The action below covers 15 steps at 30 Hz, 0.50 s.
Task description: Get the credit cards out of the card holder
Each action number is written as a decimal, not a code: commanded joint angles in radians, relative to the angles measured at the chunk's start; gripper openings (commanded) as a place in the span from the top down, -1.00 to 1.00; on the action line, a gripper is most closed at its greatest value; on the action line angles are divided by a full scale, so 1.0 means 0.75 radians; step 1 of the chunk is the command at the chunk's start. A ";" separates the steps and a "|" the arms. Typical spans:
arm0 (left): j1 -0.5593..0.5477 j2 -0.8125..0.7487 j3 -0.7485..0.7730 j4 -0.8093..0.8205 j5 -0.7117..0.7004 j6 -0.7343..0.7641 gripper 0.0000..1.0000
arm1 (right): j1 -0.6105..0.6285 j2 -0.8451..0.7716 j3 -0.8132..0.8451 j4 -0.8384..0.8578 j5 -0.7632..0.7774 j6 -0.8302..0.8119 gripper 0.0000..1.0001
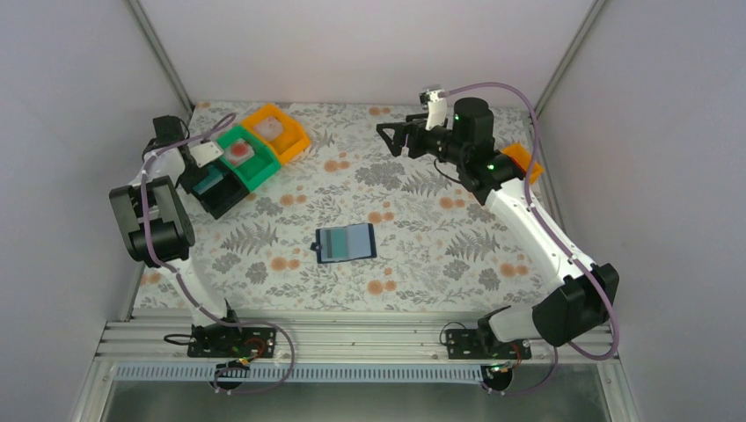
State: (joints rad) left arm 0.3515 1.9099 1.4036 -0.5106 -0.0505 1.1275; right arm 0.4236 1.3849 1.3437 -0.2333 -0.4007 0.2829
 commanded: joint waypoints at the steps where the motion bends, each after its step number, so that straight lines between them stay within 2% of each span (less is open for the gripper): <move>1: -0.029 0.036 -0.002 0.005 -0.036 -0.007 0.95 | -0.015 0.001 0.040 -0.027 -0.002 -0.023 -0.99; 4: -0.031 0.067 0.033 0.014 -0.066 -0.026 0.92 | -0.016 -0.002 0.033 -0.026 -0.007 -0.024 -0.99; 5: -0.031 0.072 0.041 0.014 -0.071 -0.027 0.75 | -0.017 -0.002 0.034 -0.029 -0.008 -0.024 -0.99; 6: -0.031 0.072 0.042 0.021 -0.069 -0.028 0.47 | -0.017 0.000 0.034 -0.031 -0.010 -0.025 -0.98; 8: -0.031 0.061 0.039 0.026 -0.041 -0.021 0.19 | -0.017 -0.003 0.031 -0.034 -0.011 -0.027 -0.98; 11: -0.031 0.047 0.048 0.001 0.029 -0.017 -0.06 | -0.017 -0.010 0.028 -0.035 -0.013 -0.030 -0.99; 15: -0.031 0.039 0.059 -0.020 0.052 -0.022 -0.23 | -0.019 -0.012 0.034 -0.043 -0.036 -0.036 -0.98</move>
State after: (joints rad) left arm 0.3286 1.9579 1.4132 -0.5133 -0.0490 1.1141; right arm 0.4191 1.3849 1.3437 -0.2584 -0.4019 0.2756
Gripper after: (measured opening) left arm 0.582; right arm 0.993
